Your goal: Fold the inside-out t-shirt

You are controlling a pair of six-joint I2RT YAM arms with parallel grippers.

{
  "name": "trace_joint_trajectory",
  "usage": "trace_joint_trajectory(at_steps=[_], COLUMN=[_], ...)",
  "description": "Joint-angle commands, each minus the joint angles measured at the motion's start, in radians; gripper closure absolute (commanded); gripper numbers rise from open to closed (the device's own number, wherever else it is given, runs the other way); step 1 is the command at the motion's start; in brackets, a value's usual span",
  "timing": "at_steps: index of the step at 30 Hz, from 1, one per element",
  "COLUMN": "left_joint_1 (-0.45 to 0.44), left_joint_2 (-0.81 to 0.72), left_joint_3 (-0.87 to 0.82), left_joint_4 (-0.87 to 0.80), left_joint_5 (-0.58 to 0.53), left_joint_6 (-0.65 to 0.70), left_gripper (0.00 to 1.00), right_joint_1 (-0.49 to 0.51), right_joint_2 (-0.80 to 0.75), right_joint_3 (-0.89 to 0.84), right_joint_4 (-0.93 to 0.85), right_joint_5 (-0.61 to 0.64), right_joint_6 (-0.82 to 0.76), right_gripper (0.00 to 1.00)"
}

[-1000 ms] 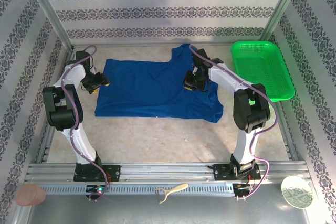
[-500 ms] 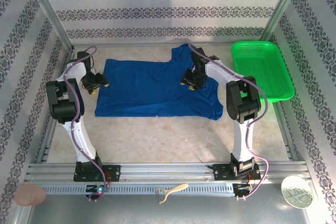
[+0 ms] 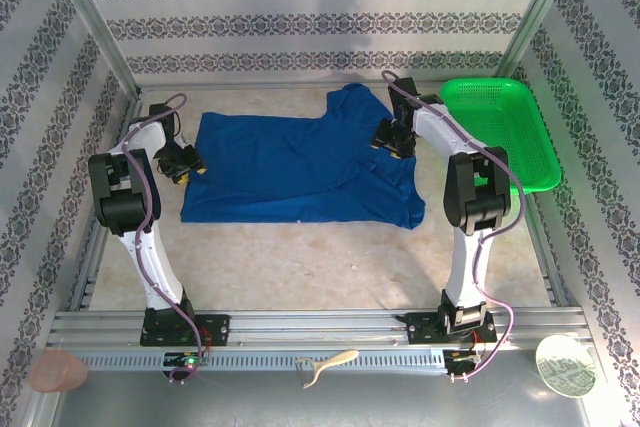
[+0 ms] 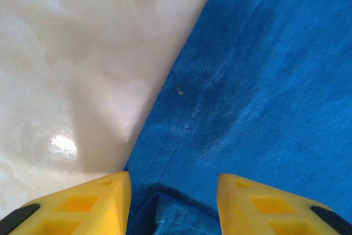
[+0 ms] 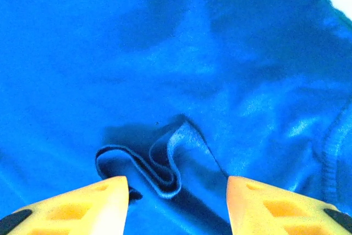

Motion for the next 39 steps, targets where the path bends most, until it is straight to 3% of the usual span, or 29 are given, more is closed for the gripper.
trace_joint_trajectory(at_steps=[1,10,14,16,19,21,33,39], left_joint_1=[0.009,0.010,0.009,0.009,0.009,0.009,0.019,0.031], left_joint_2=[-0.006,-0.009,-0.008,-0.006,-0.006,-0.007,-0.111,-0.131], left_joint_3=[-0.020,-0.040,-0.046,-0.045,-0.046,-0.045,-0.080,-0.069], left_joint_4=[-0.015,0.000,0.012,0.016,0.019,0.019,0.105,0.130], left_joint_5=[0.015,0.029,0.043,0.049,0.052,0.057,0.109,0.116], left_joint_6=[0.023,0.025,0.020,0.016,0.017,0.019,-0.042,-0.074], left_gripper=[0.56,0.66,0.76,0.82,0.97,1.00,1.00,1.00], right_joint_1=[0.000,0.007,0.005,0.004,0.003,-0.003,-0.034,-0.038], right_joint_2=[0.073,0.181,0.188,0.187,0.180,0.171,-0.025,-0.025], right_joint_3=[0.070,0.148,0.112,0.096,0.076,0.064,-0.044,-0.011], right_joint_4=[-0.055,-0.092,-0.071,-0.061,-0.050,-0.042,0.059,0.057], right_joint_5=[0.023,0.000,-0.016,-0.027,-0.034,-0.046,-0.008,-0.011], right_joint_6=[-0.045,-0.053,-0.044,-0.043,-0.045,-0.046,-0.024,-0.027], right_gripper=[0.49,0.50,0.57,0.65,0.89,1.00,1.00,1.00])
